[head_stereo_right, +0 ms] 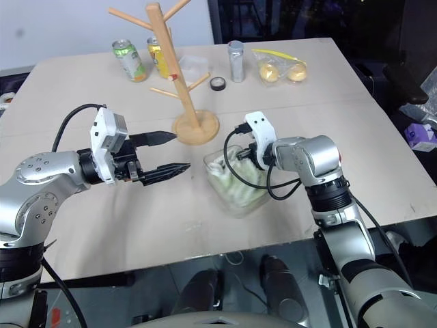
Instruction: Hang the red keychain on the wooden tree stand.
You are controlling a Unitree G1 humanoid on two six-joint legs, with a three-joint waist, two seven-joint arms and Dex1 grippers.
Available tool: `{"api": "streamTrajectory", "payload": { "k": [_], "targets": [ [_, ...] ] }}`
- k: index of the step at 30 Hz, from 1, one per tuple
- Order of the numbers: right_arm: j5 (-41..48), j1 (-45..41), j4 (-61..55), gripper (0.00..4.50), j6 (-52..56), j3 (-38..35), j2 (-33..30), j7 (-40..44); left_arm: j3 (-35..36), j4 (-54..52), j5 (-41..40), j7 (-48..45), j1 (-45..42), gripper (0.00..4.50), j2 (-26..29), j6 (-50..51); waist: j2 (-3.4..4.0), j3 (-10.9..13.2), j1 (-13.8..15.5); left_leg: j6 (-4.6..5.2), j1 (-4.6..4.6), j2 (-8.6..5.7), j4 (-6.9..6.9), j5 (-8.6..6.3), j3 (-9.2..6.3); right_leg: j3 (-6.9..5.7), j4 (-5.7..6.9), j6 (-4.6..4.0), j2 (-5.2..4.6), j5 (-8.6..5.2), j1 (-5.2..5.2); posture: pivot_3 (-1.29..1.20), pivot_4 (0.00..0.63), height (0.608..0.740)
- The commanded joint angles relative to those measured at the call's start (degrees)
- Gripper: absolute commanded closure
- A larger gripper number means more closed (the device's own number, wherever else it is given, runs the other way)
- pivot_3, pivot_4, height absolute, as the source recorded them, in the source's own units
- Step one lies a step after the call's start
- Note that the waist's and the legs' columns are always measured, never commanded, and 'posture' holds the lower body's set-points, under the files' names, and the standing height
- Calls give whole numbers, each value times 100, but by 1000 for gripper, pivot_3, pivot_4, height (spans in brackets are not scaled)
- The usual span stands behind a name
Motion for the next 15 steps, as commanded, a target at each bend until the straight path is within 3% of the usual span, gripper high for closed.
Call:
{"api": "streamTrajectory", "payload": {
  "k": [1, 10, 15],
  "targets": [
    [-36, -34, -82, 4430, -58, -136, -34, -3, 215, -271, -162, 42, 89, 0, 9, 15, 0, 0, 0, 0, 0, -1, 0, 0, 0, 0, 0, 0, -1, 0, 0, 0, 150, 740],
    [-202, -869, 819, 4430, -466, -1377, -299, -441, 54, -203, -490, 120, -354, 0, -107, 236, 2, 1, 12, -1, -7, -7, 9, 1, -5, -6, 1, 1, -7, 1, 0, 0, 150, 740],
    [-668, -1558, 2372, 4430, -1812, -1894, -556, -988, -253, -34, -426, 196, -762, 0, -427, 198, 1, 1, -3, -1, -2, -6, 1, 0, -3, -5, -1, -9, -5, 6, 2, 0, 150, 740]
  ]
}}
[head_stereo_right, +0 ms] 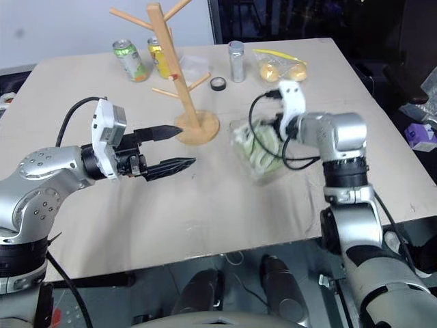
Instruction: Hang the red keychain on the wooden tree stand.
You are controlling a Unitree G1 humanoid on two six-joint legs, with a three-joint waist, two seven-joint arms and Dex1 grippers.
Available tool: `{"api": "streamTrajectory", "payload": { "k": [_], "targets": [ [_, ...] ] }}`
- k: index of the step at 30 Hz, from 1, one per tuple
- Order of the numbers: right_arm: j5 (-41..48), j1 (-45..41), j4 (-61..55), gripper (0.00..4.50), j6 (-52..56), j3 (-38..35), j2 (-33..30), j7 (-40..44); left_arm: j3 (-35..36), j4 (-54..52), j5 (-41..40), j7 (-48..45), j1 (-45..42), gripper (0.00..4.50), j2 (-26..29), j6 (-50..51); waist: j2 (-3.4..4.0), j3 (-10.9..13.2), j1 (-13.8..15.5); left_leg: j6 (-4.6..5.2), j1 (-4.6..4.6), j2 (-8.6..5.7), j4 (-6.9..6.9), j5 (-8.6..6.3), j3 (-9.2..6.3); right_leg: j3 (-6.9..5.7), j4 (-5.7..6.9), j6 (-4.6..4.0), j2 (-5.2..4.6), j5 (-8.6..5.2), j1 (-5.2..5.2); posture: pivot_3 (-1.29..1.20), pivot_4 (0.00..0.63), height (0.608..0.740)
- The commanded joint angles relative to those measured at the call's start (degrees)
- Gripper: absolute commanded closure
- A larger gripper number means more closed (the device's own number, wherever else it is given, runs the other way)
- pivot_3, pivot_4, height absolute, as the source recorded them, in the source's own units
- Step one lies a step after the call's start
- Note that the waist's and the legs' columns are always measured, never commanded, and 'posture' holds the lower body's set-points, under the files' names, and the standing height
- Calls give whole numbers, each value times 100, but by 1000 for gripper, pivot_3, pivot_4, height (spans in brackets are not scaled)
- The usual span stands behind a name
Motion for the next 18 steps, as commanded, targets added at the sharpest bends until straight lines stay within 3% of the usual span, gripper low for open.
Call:
{"api": "streamTrajectory", "payload": {
  "k": [1, 8, 18],
  "targets": [
    [-379, -530, 1215, 4430, -1333, -406, -192, -465, -182, 66, -7, 140, -291, 0, -253, -49, 0, 0, 3, 0, 0, 0, 0, 0, -1, 0, 0, -13, 1, 8, 0, 0, 150, 740],
    [-577, -1640, 4696, 4430, -4254, -1179, -343, -1619, -512, 211, 309, 331, -555, 0, -644, -202, 0, 0, -37, 0, -4, -4, -9, 0, 10, 14, -10, -18, -4, 12, 0, 0, 150, 740],
    [-601, -1900, 5698, 4430, -5113, -1546, -178, -1652, -480, 192, 382, 352, -544, 0, -642, -290, 0, 0, -139, 1, -6, -8, -10, 0, 5, 16, -8, -19, -10, 12, 0, 0, 150, 740]
  ]
}}
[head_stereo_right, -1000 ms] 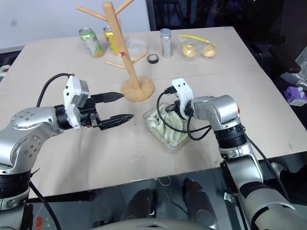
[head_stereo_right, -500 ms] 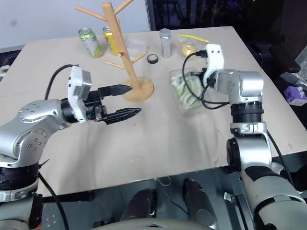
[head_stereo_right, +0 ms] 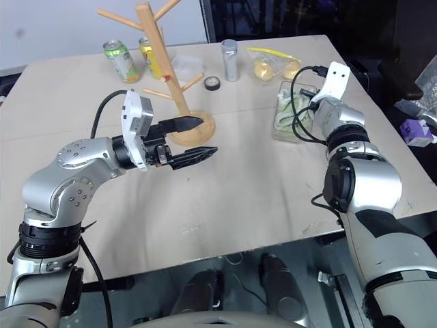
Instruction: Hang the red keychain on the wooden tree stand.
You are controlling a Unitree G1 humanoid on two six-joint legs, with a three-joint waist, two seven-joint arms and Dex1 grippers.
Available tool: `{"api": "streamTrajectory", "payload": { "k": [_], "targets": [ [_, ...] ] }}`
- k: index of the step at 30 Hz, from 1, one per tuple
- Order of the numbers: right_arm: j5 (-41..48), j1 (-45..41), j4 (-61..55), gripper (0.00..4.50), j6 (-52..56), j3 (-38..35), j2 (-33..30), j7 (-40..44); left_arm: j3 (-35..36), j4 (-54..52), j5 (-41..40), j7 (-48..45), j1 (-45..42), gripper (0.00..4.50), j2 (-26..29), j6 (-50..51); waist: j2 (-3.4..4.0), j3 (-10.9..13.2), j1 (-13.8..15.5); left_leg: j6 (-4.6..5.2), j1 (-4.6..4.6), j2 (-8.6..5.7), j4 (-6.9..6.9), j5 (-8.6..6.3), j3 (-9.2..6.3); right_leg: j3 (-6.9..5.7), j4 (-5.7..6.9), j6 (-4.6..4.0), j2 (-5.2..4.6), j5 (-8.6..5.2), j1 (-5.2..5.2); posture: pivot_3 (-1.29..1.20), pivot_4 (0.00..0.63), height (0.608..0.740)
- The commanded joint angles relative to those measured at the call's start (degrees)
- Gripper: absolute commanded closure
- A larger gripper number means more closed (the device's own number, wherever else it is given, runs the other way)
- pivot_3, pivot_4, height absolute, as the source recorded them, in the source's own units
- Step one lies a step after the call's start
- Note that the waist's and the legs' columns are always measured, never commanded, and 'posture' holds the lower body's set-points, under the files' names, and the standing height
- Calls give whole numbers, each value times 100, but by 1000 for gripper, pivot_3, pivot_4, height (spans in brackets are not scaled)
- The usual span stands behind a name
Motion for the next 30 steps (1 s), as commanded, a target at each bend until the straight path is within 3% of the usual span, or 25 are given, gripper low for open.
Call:
{"api": "streamTrajectory", "payload": {
  "k": [1, 4, 7, 8, 9, 11, 20, 26, 30],
  "targets": [
    [-8, -245, -67, 4082, -260, -122, -5, -1, 124, -191, 21, 54, -13, 0, 9, -101, 0, 0, -1, 0, 0, 0, 1, 0, -1, -1, 1, 0, 1, 0, 0, 0, 150, 740],
    [-48, -252, -52, 3000, -323, -132, -22, 42, 140, -246, 7, 107, 32, 0, -4, -95, 0, 0, -1, 0, 2, 0, 2, 0, -1, 0, 4, 0, 2, 0, 0, 0, 150, 740],
    [-108, -301, -71, 1407, -357, -97, -82, 226, 145, -247, -1, 141, 32, 0, -12, -96, 0, 0, -1, 0, 3, 0, 3, 0, -1, 0, 6, 0, 2, 0, 1, 0, 150, 740],
    [-127, -314, -76, 1309, -369, -85, -91, 273, 143, -244, -2, 150, 29, 0, -14, -97, 0, 0, -1, 0, 3, 0, 3, 0, -1, 0, 6, 0, 2, 0, 1, 0, 150, 740],
    [-109, -349, -95, 734, -382, -104, -111, 365, 137, -240, -2, 164, 20, 0, -22, -97, 0, 0, -1, 0, 4, 0, 3, 0, -1, 0, 7, 0, 2, 0, 1, 0, 150, 740],
    [-74, -441, -144, 25, -351, -136, -174, 542, 123, -239, -8, 179, 0, 0, -37, -94, 1, 1, -3, 0, 3, -1, 3, 0, -1, 0, 7, 0, 2, 0, 1, 0, 150, 740],
    [-164, -697, -1032, 25, 972, 299, -848, 1629, 120, -187, -94, -73, -247, 0, 102, -40, 2, 1, 18, 0, 3, -2, 3, 0, -3, -2, 6, 0, 2, -1, 1, 0, 150, 740],
    [546, 1165, -5170, 25, 3802, 933, -1563, 2875, -61, -238, -180, -573, -550, 0, 177, -91, 4, 0, 137, 0, 1, -1, 1, 0, -12, -11, 11, 0, 1, -2, 2, 0, 150, 740],
    [1322, 3080, -7971, 25, 5172, 944, -2642, 3604, -500, -153, -25, -1315, -841, 0, 331, -276, 14, 4, 257, 0, -6, -2, 3, 0, -20, -21, 7, 1, -1, -4, 1, 0, 150, 740]
  ]
}}
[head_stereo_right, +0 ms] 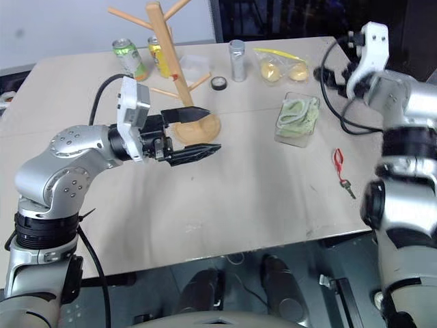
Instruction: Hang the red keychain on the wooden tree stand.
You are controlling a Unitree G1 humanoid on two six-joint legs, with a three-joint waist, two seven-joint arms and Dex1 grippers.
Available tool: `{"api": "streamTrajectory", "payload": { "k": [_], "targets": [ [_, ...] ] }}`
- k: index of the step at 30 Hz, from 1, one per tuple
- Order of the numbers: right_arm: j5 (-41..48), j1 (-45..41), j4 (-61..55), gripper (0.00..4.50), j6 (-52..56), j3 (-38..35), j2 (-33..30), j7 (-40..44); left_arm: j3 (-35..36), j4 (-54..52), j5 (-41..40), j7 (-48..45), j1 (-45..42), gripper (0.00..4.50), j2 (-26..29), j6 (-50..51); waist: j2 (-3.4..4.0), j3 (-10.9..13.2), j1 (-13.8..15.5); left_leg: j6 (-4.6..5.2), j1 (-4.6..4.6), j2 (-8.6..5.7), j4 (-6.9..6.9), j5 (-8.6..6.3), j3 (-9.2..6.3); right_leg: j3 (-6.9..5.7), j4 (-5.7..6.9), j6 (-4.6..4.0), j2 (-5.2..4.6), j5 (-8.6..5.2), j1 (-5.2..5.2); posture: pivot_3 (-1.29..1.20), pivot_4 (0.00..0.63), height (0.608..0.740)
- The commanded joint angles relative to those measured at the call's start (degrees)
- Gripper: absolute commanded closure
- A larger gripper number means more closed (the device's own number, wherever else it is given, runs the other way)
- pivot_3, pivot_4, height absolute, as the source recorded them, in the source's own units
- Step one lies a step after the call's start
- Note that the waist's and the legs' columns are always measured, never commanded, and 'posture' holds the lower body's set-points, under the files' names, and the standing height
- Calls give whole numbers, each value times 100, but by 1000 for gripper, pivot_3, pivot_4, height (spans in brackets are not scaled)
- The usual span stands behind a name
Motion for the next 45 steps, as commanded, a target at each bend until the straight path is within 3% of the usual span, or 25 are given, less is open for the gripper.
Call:
{"api": "streamTrajectory", "payload": {
  "k": [1, 5, 12, 22, 32, 41, 44, 45],
  "targets": [
    [698, 1175, -2240, 25, 1137, -262, -794, 505, -351, -37, 172, -653, -295, 0, 121, -300, 8, 3, 75, 0, -1, -3, 2, 0, 2, 1, 0, 2, -3, -1, 0, 0, 150, 740],
    [868, 2745, -3721, 25, 1880, -781, -893, 192, -853, 228, 628, -1024, -327, 0, -79, -824, 10, 1, 23, 0, 12, -6, 11, 0, 14, 10, -3, 33, -6, -19, 12, 0, 150, 740],
    [599, 3566, -4604, 25, 2256, -1015, 94, -774, -1185, 376, 969, -1116, -293, 0, -524, -1162, 11, -2, -13, 1, 33, 15, 39, 1, 38, 32, 19, 27, 26, -23, 55, 0, 150, 740],
    [-43, 3944, -3714, 25, 725, -755, 360, -1139, -1190, 233, 1036, -1183, -78, 0, -491, -1155, 10, -2, -15, 1, 32, 5, 45, 1, 33, 31, 9, 41, 13, -15, 49, 0, 150, 740],
    [-93, 3706, -2667, 25, -46, -559, 587, -933, -1177, 339, 1118, -1274, -121, 0, -460, -1169, 11, -2, -41, 1, 29, 9, 45, 1, 33, 31, 12, 41, 19, -15, 51, 0, 150, 740],
    [-164, 3724, -1918, 25, -795, -443, 406, -522, -1149, 344, 1149, -1335, -171, 0, -406, -1150, 3, -7, -58, 1, 32, 8, 47, 1, 37, 35, 12, 41, 18, -15, 58, 0, 150, 740],
    [-123, 3739, -1910, 873, -822, -347, 394, -401, -1144, 338, 1152, -1352, -182, 0, -371, -1142, 2, -8, -73, 1, 31, 8, 47, 1, 37, 35, 12, 41, 19, -15, 58, 0, 150, 740],
    [-108, 3750, -1929, 1402, -802, -298, 386, -361, -1146, 344, 1158, -1349, -189, 0, -370, -1144, 2, -8, -76, 1, 32, 9, 47, 1, 37, 35, 12, 41, 19, -15, 58, 0, 150, 740]
  ]
}}
